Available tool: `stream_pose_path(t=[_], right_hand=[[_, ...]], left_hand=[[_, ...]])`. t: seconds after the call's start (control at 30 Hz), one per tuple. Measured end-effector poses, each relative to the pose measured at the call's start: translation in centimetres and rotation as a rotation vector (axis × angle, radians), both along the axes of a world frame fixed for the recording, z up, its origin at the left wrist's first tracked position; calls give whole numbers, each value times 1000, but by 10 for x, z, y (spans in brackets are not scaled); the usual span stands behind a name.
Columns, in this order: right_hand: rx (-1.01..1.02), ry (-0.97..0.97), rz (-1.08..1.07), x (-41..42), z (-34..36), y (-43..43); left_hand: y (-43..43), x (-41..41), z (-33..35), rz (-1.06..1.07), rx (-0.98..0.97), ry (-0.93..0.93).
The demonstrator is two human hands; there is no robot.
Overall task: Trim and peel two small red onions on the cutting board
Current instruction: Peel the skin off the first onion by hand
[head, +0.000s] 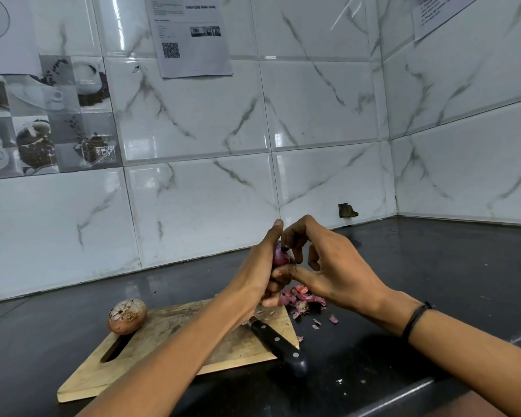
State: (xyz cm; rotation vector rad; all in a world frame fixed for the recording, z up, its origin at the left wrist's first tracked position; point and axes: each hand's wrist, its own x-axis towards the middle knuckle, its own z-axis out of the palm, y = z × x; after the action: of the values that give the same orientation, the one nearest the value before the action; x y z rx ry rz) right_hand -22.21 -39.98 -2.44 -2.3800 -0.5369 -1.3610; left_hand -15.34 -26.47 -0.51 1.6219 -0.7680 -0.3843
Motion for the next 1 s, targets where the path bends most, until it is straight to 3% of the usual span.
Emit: stream_pose_path(t=[0.17,0.5,0.87,1.0], right_hand=[[-57,-5,-51,2,-2,1],[44,-20,-3,3,-1,-4],[-122,30,-31,4,-2,0],[-54,32,-21,6,-2,-1]], left_hand=[[-1,4,0,1,-9,-25],[2,8,-2,-6,62,-58],[1,8,-1,22,91,-71],[2,10,1,1,103,-93]])
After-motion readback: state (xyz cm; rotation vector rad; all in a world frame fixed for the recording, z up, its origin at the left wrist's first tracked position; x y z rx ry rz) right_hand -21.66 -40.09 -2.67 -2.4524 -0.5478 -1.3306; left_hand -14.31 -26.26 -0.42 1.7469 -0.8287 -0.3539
